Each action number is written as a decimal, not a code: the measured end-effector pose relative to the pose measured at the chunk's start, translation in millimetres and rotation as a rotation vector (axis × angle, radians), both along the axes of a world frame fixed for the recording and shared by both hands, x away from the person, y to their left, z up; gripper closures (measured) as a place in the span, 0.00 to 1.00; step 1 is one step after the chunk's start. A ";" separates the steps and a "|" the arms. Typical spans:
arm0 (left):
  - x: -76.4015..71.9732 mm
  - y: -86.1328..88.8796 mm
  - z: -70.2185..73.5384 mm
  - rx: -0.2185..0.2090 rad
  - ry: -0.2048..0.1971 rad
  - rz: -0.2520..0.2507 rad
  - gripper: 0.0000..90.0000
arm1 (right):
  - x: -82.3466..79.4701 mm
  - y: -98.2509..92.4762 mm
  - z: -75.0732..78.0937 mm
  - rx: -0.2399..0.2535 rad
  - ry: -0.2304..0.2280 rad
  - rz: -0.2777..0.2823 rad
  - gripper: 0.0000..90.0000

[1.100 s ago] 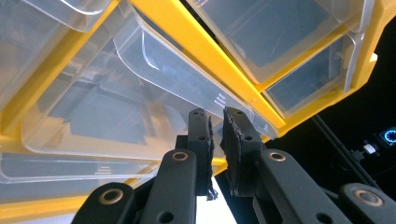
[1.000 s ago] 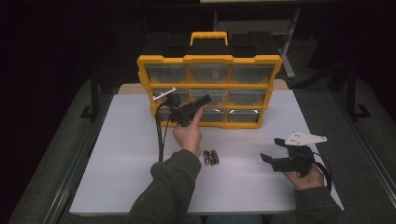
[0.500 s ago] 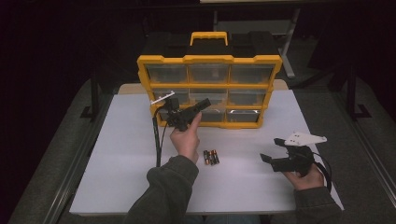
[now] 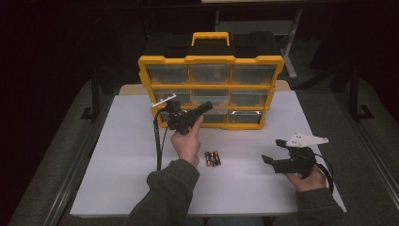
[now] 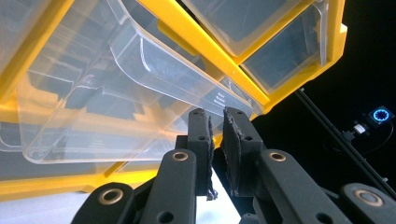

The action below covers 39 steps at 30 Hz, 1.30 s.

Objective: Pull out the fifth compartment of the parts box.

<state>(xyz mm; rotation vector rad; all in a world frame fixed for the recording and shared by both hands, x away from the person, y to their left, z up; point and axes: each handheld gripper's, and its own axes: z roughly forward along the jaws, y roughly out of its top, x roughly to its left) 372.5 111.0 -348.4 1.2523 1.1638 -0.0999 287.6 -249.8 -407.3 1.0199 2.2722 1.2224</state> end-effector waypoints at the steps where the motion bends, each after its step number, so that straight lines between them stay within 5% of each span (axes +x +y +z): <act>1: -0.2 0.2 0.1 0.001 -0.001 -0.001 0.90 | 0.2 0.0 -0.1 0.000 0.000 0.000 0.21; 10: -2.1 1.8 -0.3 0.012 -0.017 -0.024 0.89 | 0.3 1.5 -1.0 -0.005 0.000 0.007 0.21; 18: -10.9 3.5 5.4 0.138 -0.048 -0.084 0.77 | -0.5 2.4 -1.4 -0.003 0.004 0.009 0.21; 19: -13.0 6.3 8.2 0.184 -0.074 -0.115 0.77 | -1.0 2.5 -1.0 -0.003 0.003 0.009 0.21; 21: -14.2 7.2 10.4 0.199 -0.082 -0.128 0.76 | -1.1 2.5 -0.7 -0.006 -0.003 0.016 0.21; 23: -16.0 11.6 19.7 0.291 -0.147 -0.164 0.76 | -1.3 2.6 -0.4 -0.007 -0.005 0.018 0.21; 28: -14.7 13.6 35.3 0.427 -0.226 -0.237 0.74 | -1.8 3.4 0.0 -0.008 -0.001 0.020 0.21; 29: -12.5 13.0 43.0 0.482 -0.259 -0.275 0.72 | -2.1 4.1 0.1 -0.008 0.001 0.021 0.21; 35: -6.9 11.3 61.1 0.601 -0.333 -0.342 0.66 | -1.8 3.9 0.0 -0.011 0.005 0.030 0.21; 36: -1.9 12.5 71.9 0.672 -0.385 -0.374 0.62 | -1.9 3.2 -0.2 -0.011 0.006 0.032 0.21; 39: 8.8 10.7 86.0 0.729 -0.406 -0.451 0.59 | -0.8 2.8 -1.0 -0.011 0.007 0.035 0.21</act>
